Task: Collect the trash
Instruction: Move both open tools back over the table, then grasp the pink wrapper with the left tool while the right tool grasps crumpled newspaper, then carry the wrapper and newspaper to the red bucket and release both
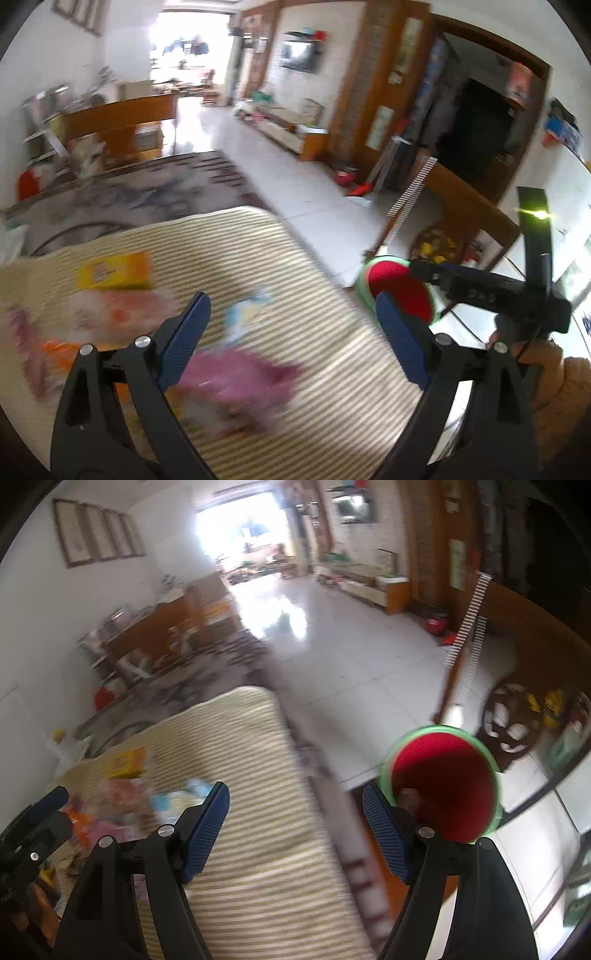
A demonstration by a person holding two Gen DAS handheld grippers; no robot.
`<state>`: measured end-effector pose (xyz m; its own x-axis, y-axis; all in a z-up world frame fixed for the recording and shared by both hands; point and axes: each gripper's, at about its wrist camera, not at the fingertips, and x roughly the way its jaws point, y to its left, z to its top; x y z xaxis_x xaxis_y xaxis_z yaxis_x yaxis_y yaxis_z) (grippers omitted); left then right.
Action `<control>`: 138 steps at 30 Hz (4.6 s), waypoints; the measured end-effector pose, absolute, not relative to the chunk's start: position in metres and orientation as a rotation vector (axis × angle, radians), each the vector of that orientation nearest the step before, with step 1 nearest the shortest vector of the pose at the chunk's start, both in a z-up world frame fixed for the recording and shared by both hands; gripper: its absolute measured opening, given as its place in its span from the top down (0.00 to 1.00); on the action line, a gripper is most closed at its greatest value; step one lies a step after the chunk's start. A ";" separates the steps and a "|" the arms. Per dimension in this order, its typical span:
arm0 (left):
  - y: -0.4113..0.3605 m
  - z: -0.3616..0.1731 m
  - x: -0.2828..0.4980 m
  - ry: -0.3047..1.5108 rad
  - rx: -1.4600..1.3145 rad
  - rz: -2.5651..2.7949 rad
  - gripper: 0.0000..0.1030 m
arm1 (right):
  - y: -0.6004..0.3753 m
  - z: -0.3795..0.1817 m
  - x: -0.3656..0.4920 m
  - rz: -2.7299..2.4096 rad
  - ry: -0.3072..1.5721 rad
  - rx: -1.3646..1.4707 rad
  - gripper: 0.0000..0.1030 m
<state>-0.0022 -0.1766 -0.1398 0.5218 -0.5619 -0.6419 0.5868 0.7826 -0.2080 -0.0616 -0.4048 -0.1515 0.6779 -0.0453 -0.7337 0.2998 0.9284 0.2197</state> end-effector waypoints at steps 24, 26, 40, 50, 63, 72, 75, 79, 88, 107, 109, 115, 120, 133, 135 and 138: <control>0.106 -0.289 0.147 1.097 -0.119 -0.051 0.57 | -0.153 -0.186 -0.035 0.279 0.980 0.272 0.30; 0.105 -0.294 0.150 1.106 -0.125 -0.068 0.74 | -0.139 -0.196 -0.033 0.306 1.016 0.278 0.30; 0.098 -0.236 0.091 0.977 -0.187 -0.164 0.90 | -0.106 -0.232 -0.007 0.358 1.109 0.274 0.30; 0.075 -0.213 0.063 0.930 -0.179 -0.223 0.90 | -0.101 -0.244 -0.001 0.389 1.136 0.268 0.60; 0.033 -0.177 0.046 0.854 -0.153 -0.335 0.90 | -0.164 -0.177 -0.025 0.312 0.925 0.362 0.61; 0.004 -0.162 0.044 0.826 -0.135 -0.393 0.90 | -0.207 -0.147 -0.038 0.227 0.844 0.379 0.61; -0.009 -0.161 0.044 0.830 -0.134 -0.408 0.90 | -0.219 -0.143 -0.044 0.215 0.833 0.384 0.61; -0.030 -0.156 0.037 0.815 -0.126 -0.419 0.90 | -0.235 -0.138 -0.046 0.212 0.811 0.380 0.61; -0.088 -0.143 0.030 0.801 -0.112 -0.406 0.90 | -0.290 -0.133 -0.044 0.243 0.794 0.382 0.60; -0.234 -0.143 0.016 0.828 -0.106 -0.468 0.90 | -0.431 -0.138 -0.048 0.209 0.788 0.422 0.60; -0.257 -0.145 0.016 0.838 -0.096 -0.506 0.90 | -0.454 -0.139 -0.053 0.165 0.782 0.439 0.60; -0.331 -0.156 0.016 0.875 -0.071 -0.644 0.90 | -0.529 -0.149 -0.077 -0.003 0.768 0.497 0.60; -0.398 -0.168 0.013 0.912 -0.030 -0.777 0.90 | -0.582 -0.164 -0.098 -0.142 0.779 0.546 0.60; -0.492 -0.212 0.022 1.023 0.078 -0.876 0.73 | -0.650 -0.192 -0.119 -0.293 0.809 0.602 0.58; -0.494 -0.213 0.020 1.025 0.091 -0.877 0.35 | -0.652 -0.193 -0.117 -0.300 0.814 0.599 0.49; -0.492 -0.210 0.019 1.001 0.084 -0.884 0.32 | -0.656 -0.195 -0.115 -0.333 0.812 0.618 0.31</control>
<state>0.0187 -0.4916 -0.2097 0.2334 -0.6070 -0.7596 0.6792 0.6609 -0.3194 -0.1150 -0.6564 -0.1952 0.6503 -0.0447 -0.7584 0.5002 0.7766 0.3831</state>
